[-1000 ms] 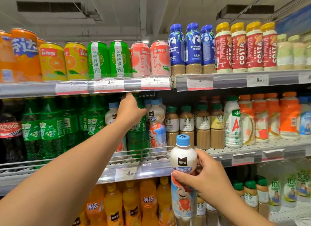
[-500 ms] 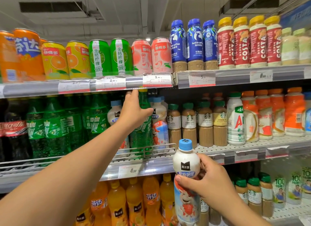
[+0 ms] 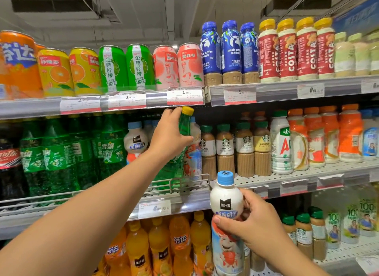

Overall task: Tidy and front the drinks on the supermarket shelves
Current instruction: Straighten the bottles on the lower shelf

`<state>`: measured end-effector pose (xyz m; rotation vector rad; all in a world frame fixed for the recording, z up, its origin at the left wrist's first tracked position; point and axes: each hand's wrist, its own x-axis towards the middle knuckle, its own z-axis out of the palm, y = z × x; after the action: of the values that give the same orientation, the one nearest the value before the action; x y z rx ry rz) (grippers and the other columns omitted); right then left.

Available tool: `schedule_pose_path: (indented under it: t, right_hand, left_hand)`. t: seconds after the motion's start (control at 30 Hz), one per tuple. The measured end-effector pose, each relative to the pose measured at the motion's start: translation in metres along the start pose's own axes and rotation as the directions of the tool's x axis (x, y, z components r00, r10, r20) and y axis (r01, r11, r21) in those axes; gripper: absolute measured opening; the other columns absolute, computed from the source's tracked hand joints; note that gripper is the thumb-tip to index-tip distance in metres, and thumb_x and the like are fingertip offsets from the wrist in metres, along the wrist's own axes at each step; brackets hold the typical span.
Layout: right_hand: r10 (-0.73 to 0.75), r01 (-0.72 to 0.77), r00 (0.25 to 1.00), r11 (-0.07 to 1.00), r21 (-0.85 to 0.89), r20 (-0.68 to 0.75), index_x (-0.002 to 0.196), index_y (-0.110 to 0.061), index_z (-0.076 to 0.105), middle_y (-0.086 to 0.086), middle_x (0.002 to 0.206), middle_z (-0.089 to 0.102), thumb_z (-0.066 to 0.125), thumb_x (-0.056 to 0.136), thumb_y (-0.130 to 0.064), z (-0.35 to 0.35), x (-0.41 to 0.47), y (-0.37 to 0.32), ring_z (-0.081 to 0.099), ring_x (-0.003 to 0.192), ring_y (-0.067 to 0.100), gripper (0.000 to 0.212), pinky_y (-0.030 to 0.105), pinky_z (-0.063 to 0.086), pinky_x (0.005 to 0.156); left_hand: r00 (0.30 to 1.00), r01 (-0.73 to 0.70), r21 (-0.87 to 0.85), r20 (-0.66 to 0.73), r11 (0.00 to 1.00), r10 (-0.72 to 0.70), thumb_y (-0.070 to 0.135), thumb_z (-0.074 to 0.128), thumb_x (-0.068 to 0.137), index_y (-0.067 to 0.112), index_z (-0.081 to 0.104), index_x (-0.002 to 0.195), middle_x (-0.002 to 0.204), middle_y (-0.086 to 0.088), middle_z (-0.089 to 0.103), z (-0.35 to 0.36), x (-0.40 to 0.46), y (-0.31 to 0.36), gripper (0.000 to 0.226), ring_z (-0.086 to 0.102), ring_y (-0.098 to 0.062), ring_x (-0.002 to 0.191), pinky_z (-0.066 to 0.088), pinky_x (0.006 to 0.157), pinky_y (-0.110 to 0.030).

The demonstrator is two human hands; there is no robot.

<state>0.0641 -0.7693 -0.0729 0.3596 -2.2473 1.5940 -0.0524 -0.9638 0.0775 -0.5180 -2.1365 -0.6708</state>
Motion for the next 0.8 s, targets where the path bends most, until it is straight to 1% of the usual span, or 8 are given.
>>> schedule_pose_path:
  t: [0.1,0.23,0.37,0.47,0.6,0.67,0.73,0.8]
  right_hand:
    - [0.011,-0.011,1.0,1.0,-0.001,-0.003,0.104,-0.037,0.062,-0.023,0.092,0.072,0.09,0.055,-0.046,0.001,0.001,0.005,0.07,0.082,-0.002,0.057,0.016,0.055,0.065]
    - [0.004,-0.004,1.0,1.0,-0.02,-0.004,0.103,-0.037,0.063,-0.024,0.091,0.072,0.088,0.051,-0.053,0.004,0.003,0.008,0.069,0.081,-0.003,0.06,0.013,0.053,0.063]
    - [0.0,0.0,1.0,1.0,-0.024,0.004,0.101,-0.039,0.063,-0.025,0.093,0.071,0.09,0.056,-0.046,0.009,0.005,0.008,0.068,0.083,-0.004,0.053,0.014,0.054,0.064]
    - [-0.01,0.01,1.0,0.999,-0.034,0.019,0.101,-0.039,0.063,-0.023,0.094,0.072,0.089,0.058,-0.044,0.012,0.006,0.005,0.069,0.084,-0.002,0.05,0.02,0.056,0.068]
    - [-0.029,0.03,0.999,0.999,-0.034,0.034,0.101,-0.04,0.062,-0.02,0.095,0.072,0.087,0.059,-0.044,0.014,0.007,0.0,0.069,0.084,0.0,0.049,0.021,0.056,0.068]
    - [-0.034,0.035,0.999,0.999,-0.028,0.039,0.109,-0.044,0.056,-0.02,0.097,0.072,0.088,0.058,-0.045,0.016,0.007,-0.004,0.069,0.087,-0.001,0.06,0.02,0.056,0.07]
    - [-0.021,0.021,0.999,1.0,-0.014,0.042,0.121,-0.045,0.047,-0.018,0.104,0.071,0.088,0.052,-0.049,0.018,0.007,-0.007,0.069,0.091,-0.001,0.08,0.026,0.057,0.079]
    - [-0.023,0.024,0.999,0.999,-0.021,0.046,0.122,-0.041,0.048,-0.016,0.106,0.071,0.086,0.048,-0.054,0.02,0.008,-0.012,0.069,0.091,0.001,0.084,0.033,0.058,0.083]
  left_hand:
    - [0.998,-0.058,-0.014,-0.008,0.998,0.058,0.024,0.081,0.07,0.029,0.046,0.13,0.113,0.005,0.044,0.001,-0.005,0.002,0.069,0.047,-0.015,0.098,0.04,0.077,-0.028]
    - [0.998,-0.053,-0.045,-0.024,0.998,0.052,0.024,0.081,0.071,0.031,0.045,0.129,0.11,0.007,0.042,-0.004,-0.011,-0.001,0.069,0.043,-0.01,0.094,0.035,0.076,-0.023]
    - [0.999,-0.041,-0.062,-0.027,0.997,0.039,0.035,0.082,0.07,0.042,0.041,0.129,0.107,0.003,0.049,-0.013,-0.021,-0.007,0.072,0.049,-0.015,0.096,0.036,0.075,-0.026]
    - [0.999,-0.027,-0.067,-0.026,0.997,0.026,0.048,0.08,0.07,0.051,0.035,0.132,0.092,0.009,0.052,-0.023,-0.032,-0.012,0.077,0.053,-0.018,0.088,0.043,0.069,-0.032]
    - [0.998,0.027,-0.125,-0.049,0.992,-0.033,0.048,0.08,0.07,0.051,0.031,0.138,0.1,0.009,0.053,-0.034,-0.04,-0.016,0.084,0.052,-0.017,0.096,0.042,0.077,-0.033]
    - [0.996,0.03,-0.163,-0.082,0.986,-0.044,0.045,0.08,0.07,0.048,0.032,0.139,0.101,0.01,0.054,-0.04,-0.043,-0.016,0.084,0.054,-0.017,0.102,0.043,0.08,-0.033]
    - [0.99,0.026,-0.215,-0.129,0.976,-0.055,0.043,0.081,0.071,0.042,0.034,0.141,0.107,0.008,0.057,-0.049,-0.044,-0.014,0.084,0.055,-0.017,0.107,0.046,0.086,-0.034]
    - [0.984,0.011,-0.25,-0.169,0.968,-0.055,0.043,0.081,0.071,0.039,0.036,0.142,0.113,0.005,0.06,-0.062,-0.044,-0.01,0.085,0.056,-0.016,0.111,0.047,0.092,-0.034]
